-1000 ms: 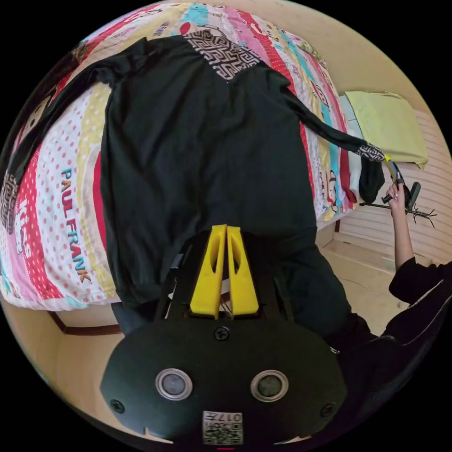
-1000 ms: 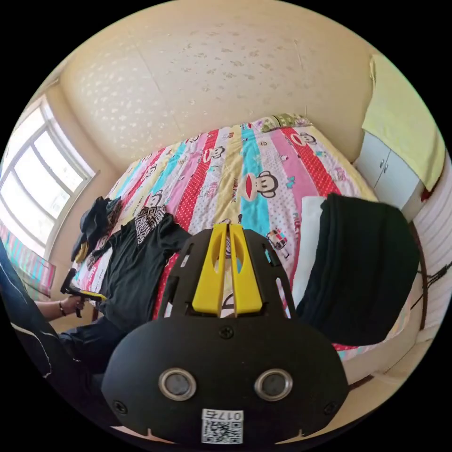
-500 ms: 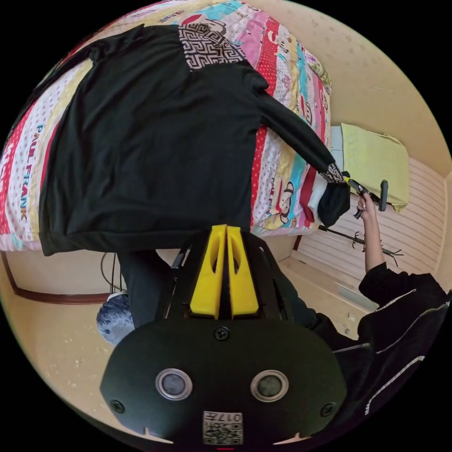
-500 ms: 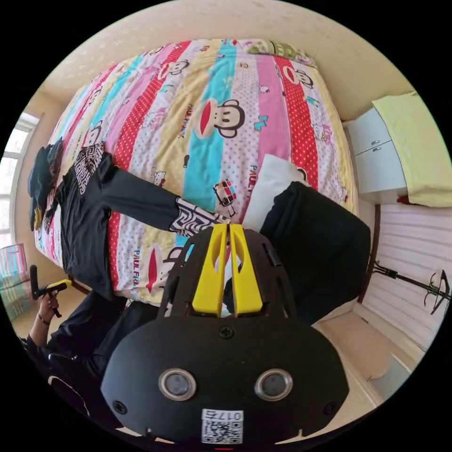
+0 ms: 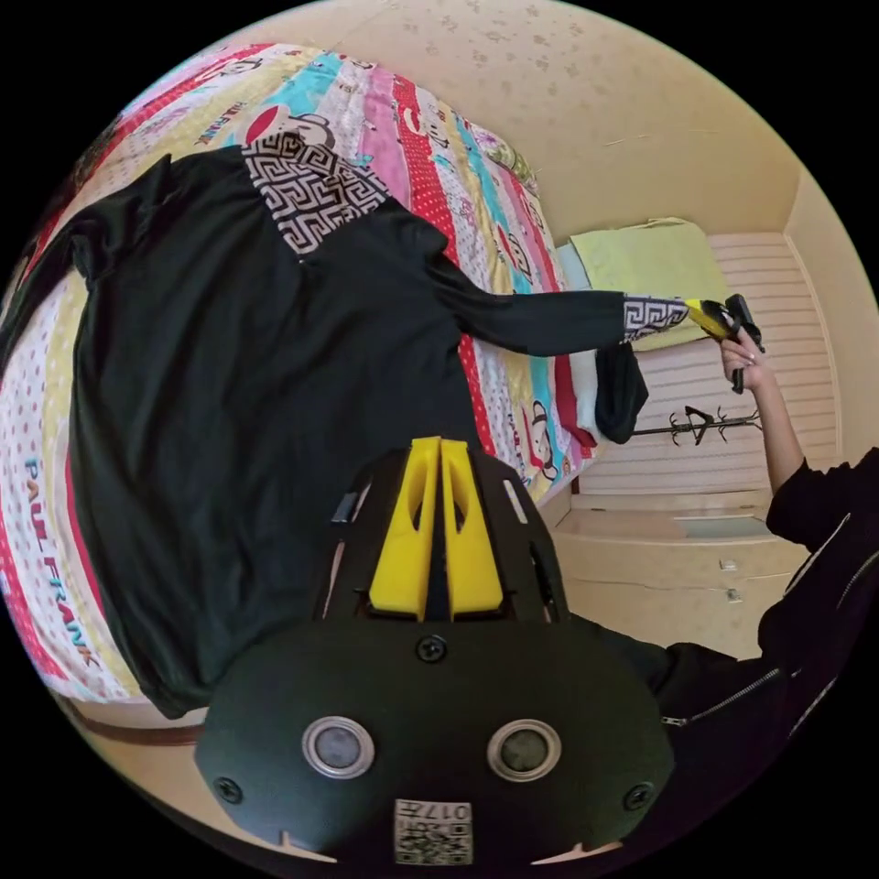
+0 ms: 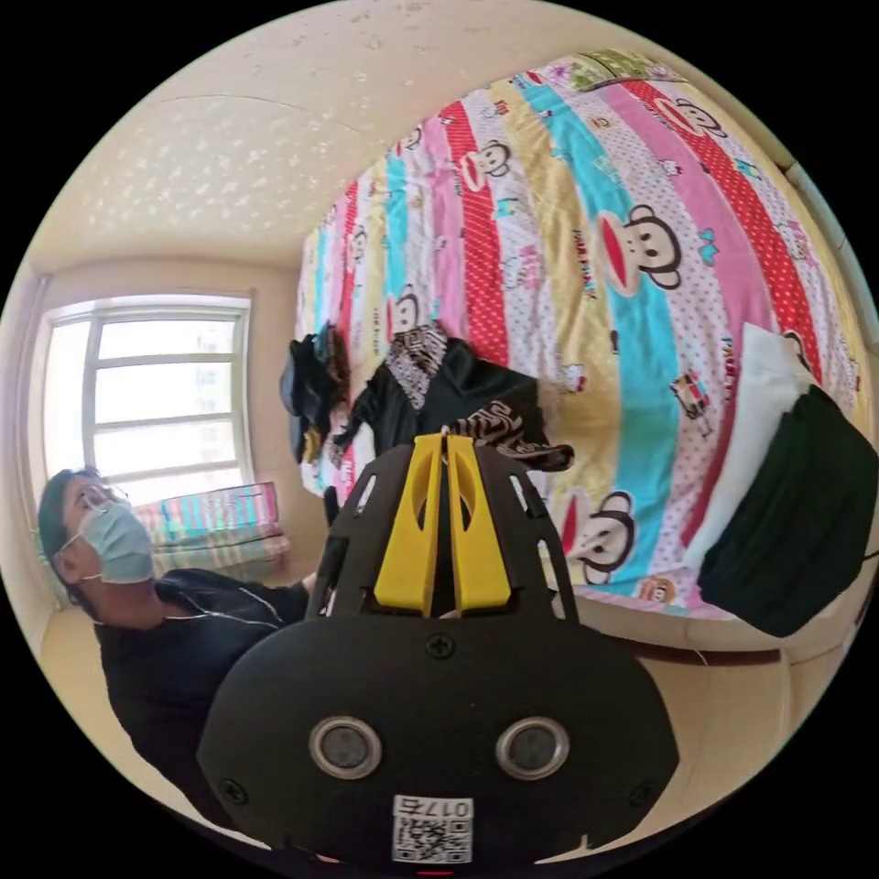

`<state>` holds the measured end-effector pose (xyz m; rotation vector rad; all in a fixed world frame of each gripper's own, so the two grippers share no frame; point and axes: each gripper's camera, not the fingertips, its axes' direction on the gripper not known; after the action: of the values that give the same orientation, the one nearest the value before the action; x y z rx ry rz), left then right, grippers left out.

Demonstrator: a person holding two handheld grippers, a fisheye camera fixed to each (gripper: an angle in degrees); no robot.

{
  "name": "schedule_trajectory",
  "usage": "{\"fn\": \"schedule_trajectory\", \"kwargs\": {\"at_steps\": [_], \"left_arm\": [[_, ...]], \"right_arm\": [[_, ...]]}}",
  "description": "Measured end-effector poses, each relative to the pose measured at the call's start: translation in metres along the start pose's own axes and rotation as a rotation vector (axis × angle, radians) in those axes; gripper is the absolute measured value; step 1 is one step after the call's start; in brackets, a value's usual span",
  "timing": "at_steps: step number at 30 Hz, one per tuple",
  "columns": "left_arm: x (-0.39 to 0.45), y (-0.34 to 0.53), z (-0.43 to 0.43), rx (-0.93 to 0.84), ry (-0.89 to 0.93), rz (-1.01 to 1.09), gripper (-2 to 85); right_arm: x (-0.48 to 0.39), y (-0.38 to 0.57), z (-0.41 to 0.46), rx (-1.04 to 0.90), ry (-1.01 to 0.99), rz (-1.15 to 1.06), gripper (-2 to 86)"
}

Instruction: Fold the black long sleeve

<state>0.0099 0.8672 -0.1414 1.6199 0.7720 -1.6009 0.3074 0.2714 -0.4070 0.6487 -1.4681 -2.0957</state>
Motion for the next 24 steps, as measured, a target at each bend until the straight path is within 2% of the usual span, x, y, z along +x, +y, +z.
{"fn": "schedule_trajectory", "kwargs": {"at_steps": [3, 6, 8, 13, 16, 19, 20, 24], "left_arm": [[-0.016, 0.006, 0.0, 0.032, -0.072, -0.006, -0.9], [-0.035, 0.013, -0.011, 0.07, 0.038, -0.045, -0.9], [-0.042, 0.02, -0.027, 0.107, 0.077, -0.032, -0.9], [-0.084, 0.05, -0.068, 0.129, 0.113, -0.075, -0.7], [-0.115, 0.071, -0.091, 0.163, 0.124, -0.147, -0.3], [-0.144, 0.087, -0.111, 0.189, 0.143, -0.213, 0.7], [-0.149, 0.088, -0.115, 0.195, 0.147, -0.221, 0.9], [-0.161, 0.082, -0.145, 0.258, 0.164, -0.204, 2.4]], "right_arm": [[-0.04, -0.008, 0.033, -0.007, -0.172, -0.053, 1.5], [-0.077, -0.024, 0.097, -0.071, -0.224, -0.134, 1.8], [-0.094, -0.039, 0.169, -0.124, -0.227, -0.201, 2.2], [-0.063, -0.038, 0.341, -0.145, -0.216, -0.245, 4.3], [-0.015, 0.009, 0.423, -0.244, -0.33, -0.172, 6.8], [0.031, 0.052, 0.438, -0.246, -0.468, -0.09, 7.6], [0.046, 0.059, 0.426, -0.211, -0.456, -0.084, 7.7], [0.077, 0.05, 0.377, -0.103, -0.193, -0.146, 8.1]]}}
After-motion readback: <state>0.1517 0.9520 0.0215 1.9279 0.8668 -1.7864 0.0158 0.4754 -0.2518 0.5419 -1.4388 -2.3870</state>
